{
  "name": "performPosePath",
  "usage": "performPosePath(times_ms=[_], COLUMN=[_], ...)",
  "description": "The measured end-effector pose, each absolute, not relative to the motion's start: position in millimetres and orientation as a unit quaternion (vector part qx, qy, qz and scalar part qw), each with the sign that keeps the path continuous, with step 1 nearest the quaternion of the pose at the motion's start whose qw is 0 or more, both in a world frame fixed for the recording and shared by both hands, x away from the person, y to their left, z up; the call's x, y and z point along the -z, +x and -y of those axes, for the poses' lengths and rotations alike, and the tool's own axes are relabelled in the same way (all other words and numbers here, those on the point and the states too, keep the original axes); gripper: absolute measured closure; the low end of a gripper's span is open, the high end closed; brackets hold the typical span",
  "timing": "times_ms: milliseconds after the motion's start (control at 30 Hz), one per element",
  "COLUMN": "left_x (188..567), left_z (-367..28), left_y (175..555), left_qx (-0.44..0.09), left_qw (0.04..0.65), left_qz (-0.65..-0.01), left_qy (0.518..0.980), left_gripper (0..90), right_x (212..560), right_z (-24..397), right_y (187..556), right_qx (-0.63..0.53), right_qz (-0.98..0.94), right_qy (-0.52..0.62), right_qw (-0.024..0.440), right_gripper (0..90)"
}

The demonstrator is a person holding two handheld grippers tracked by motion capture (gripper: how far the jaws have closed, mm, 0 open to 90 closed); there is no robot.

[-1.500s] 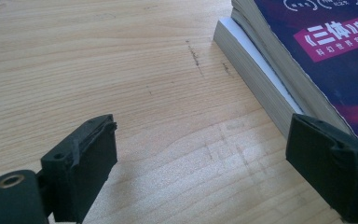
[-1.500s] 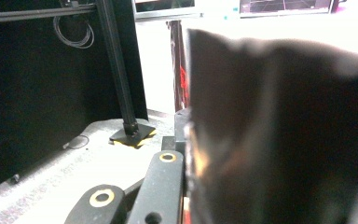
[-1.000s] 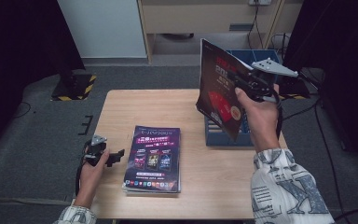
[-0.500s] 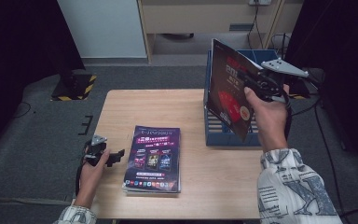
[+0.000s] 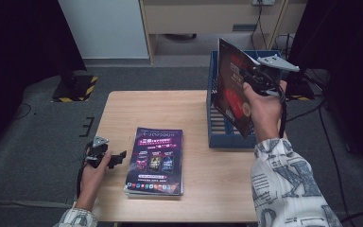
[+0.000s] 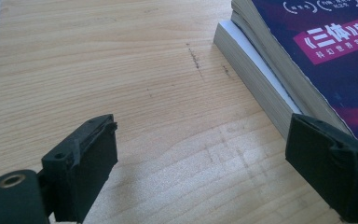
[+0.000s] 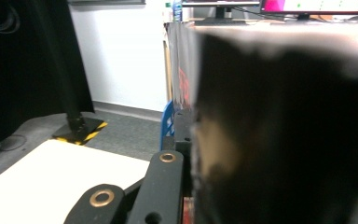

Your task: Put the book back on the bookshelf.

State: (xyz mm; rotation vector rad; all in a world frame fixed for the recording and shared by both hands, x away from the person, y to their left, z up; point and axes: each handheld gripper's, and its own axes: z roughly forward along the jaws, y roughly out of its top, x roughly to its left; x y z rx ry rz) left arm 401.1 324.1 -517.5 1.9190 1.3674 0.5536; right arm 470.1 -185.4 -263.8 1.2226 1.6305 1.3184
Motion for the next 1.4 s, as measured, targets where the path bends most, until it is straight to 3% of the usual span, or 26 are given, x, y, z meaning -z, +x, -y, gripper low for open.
performPosePath(times_ms=[533,900,1400], left_x=[518,519,519], left_z=[-320,-321,-323], left_y=[397,397,391], left_qx=[-0.214,-0.215,-0.224], left_qw=[0.356,0.352,0.348], left_qz=[-0.525,-0.528,-0.533], left_qy=[0.743,0.742,0.738], left_gripper=[8.2,8.2,8.2], right_x=[281,297,305], right_z=[154,155,146], right_y=[500,502,505], right_qx=[-0.498,-0.519,-0.522], right_qz=[-0.576,-0.568,-0.569], right_qy=[0.51,0.517,0.506], right_qw=[0.399,0.375,0.384], right_gripper=[86.1,86.0,85.9])
